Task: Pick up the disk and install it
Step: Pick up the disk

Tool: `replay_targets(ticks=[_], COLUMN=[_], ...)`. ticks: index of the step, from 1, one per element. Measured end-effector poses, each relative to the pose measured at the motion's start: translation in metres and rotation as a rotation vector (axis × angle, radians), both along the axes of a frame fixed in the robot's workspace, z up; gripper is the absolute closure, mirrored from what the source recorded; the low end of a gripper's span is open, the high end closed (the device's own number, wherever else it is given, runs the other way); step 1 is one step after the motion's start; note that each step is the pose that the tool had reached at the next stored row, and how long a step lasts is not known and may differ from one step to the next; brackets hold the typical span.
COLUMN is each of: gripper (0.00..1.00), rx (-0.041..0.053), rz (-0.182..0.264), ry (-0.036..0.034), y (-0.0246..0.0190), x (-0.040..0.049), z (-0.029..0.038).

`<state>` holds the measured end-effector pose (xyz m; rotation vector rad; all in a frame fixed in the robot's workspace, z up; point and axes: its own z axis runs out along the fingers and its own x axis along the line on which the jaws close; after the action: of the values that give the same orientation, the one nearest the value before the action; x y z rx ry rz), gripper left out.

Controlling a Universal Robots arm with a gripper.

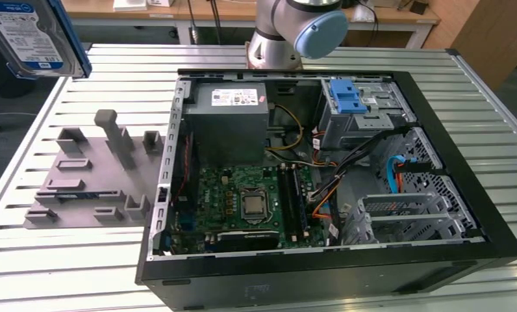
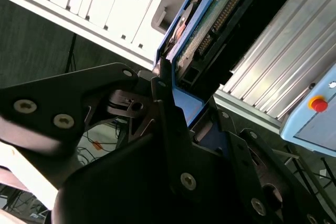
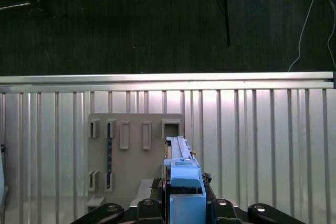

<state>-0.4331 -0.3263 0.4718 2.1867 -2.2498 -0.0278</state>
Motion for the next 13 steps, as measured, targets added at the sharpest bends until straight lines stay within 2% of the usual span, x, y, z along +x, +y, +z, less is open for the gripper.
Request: replay_targets(ticks=[13], gripper=[0.64], rx=[0.0000], rz=[0.000], ry=[0.0000], y=[0.0000], x=[0.0000], z=[0.0107])
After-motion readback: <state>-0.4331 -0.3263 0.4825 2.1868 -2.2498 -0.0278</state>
